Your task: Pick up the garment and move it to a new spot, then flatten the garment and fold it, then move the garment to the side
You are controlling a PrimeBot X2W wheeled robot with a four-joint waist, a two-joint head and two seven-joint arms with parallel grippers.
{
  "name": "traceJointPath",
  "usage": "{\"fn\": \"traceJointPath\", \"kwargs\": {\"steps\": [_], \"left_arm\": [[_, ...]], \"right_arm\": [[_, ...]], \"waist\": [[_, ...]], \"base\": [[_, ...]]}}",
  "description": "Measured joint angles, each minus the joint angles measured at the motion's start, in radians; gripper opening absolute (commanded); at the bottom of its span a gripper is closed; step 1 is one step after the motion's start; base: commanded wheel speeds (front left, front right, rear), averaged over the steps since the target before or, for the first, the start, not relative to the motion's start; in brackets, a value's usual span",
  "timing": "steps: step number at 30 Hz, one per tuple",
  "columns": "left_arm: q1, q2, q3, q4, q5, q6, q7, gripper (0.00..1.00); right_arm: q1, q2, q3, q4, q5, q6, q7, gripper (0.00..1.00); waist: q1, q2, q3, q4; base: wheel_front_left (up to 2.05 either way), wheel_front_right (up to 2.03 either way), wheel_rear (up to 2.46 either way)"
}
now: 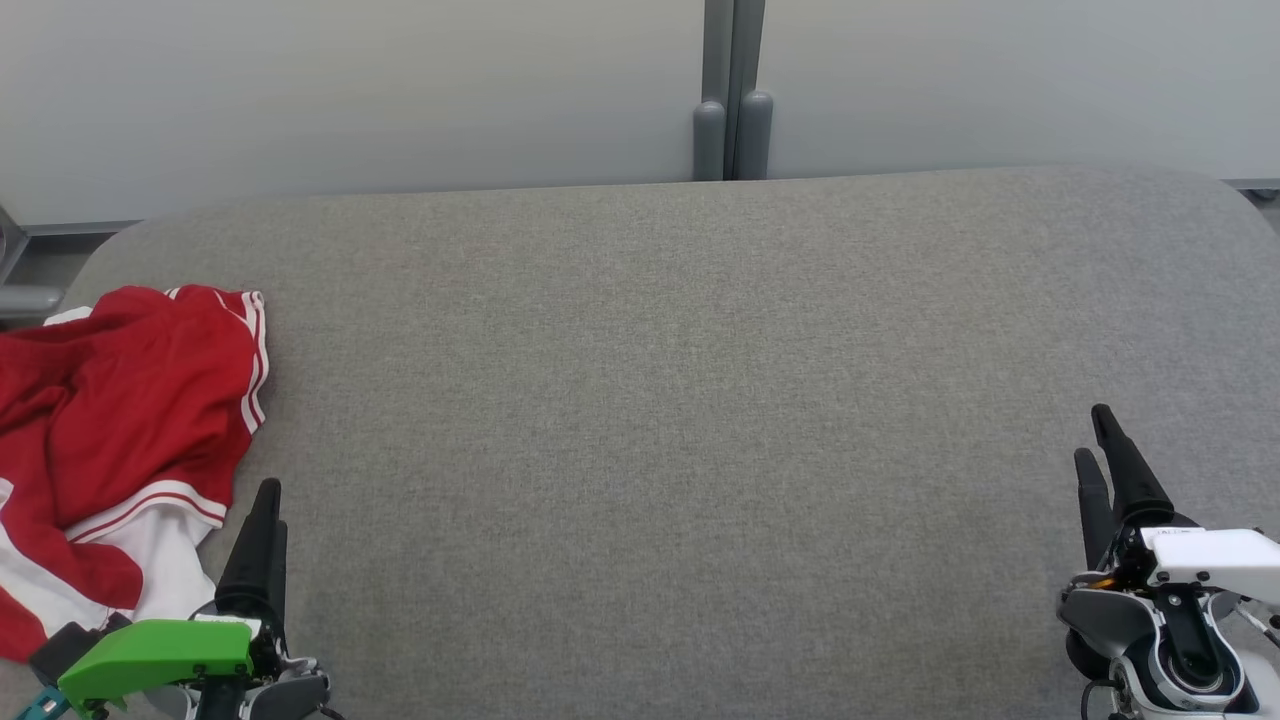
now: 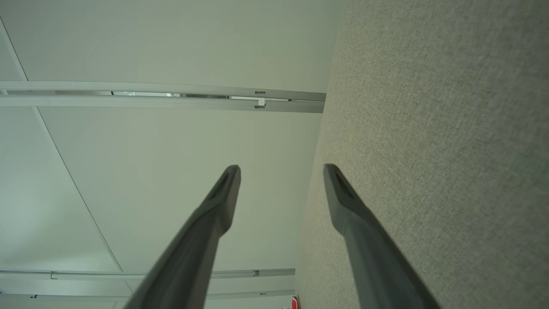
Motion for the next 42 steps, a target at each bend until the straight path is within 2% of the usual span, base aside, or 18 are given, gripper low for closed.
{"fn": "traceJointPath", "kwargs": {"steps": [2,8,12,18,27,42], "left_arm": [[0.000,0.000,0.000,0.000,0.000,0.000,0.000,1.00],[0.000,0.022,-0.022,0.000,0.067,0.000,-0.023,1.00],[0.000,0.033,-0.038,0.000,0.128,0.000,-0.034,1.00],[0.000,0.053,-0.050,-0.009,0.226,0.005,-0.056,1.00],[-0.001,0.057,-0.056,-0.041,0.391,0.026,-0.088,1.00],[0.001,0.056,-0.089,-0.071,0.630,0.035,-0.145,1.00]], "right_arm": [[0.000,0.000,0.000,0.000,0.000,0.000,0.000,1.00],[0.000,-0.060,0.041,-0.010,-0.107,-0.001,-0.020,1.00],[-0.001,-0.076,0.059,-0.033,-0.191,-0.019,-0.032,1.00],[-0.002,-0.079,0.095,-0.059,-0.333,-0.045,-0.053,1.00],[-0.002,-0.084,0.152,-0.078,-0.481,-0.079,-0.082,1.00],[0.000,-0.100,0.224,-0.106,-0.724,-0.114,-0.140,1.00]], "waist": [[0.0000,0.0000,0.000,0.000],[0.0000,0.0000,0.002,0.003],[0.0000,0.0000,0.004,0.005],[0.0000,0.0000,0.008,0.009],[0.0000,0.0000,0.010,0.014],[0.0000,0.0000,0.010,0.017]], "base": [[0.00,0.00,0.00],[0.00,0.00,0.00],[0.00,0.00,0.00],[0.00,0.00,0.00],[0.00,0.00,0.00],[0.00,0.00,0.00]]}}
